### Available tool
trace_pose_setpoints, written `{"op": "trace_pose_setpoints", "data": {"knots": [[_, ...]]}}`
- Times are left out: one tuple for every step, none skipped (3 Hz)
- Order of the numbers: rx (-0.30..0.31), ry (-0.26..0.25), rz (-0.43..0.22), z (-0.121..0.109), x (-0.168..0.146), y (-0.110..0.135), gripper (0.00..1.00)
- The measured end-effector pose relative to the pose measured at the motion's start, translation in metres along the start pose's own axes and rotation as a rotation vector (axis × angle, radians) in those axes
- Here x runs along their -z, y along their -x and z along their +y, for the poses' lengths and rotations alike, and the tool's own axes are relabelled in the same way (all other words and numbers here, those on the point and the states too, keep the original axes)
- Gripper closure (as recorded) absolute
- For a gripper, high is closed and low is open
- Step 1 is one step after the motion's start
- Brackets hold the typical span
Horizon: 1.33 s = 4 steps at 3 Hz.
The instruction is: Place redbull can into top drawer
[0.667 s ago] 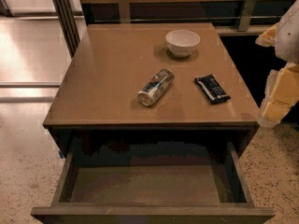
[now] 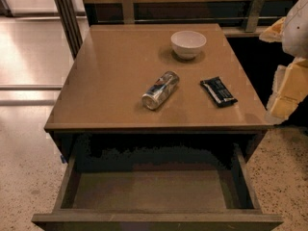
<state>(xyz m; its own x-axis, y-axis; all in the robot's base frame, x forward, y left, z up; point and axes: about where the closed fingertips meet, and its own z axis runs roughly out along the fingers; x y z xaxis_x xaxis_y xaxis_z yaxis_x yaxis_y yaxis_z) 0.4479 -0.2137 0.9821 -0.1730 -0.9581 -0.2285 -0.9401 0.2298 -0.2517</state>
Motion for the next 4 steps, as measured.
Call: {"op": "trace_pose_setpoints", "data": {"knots": [[0.135, 0.065, -0.093, -0.026, -0.011, 0.024, 0.00], [0.336, 0.111, -0.227, -0.058, -0.023, 0.062, 0.00], [0.471, 0.120, -0.323, -0.082, -0.035, 0.092, 0.00], [0.470, 0.081, -0.335, -0.092, -0.033, 0.097, 0.00]]}}
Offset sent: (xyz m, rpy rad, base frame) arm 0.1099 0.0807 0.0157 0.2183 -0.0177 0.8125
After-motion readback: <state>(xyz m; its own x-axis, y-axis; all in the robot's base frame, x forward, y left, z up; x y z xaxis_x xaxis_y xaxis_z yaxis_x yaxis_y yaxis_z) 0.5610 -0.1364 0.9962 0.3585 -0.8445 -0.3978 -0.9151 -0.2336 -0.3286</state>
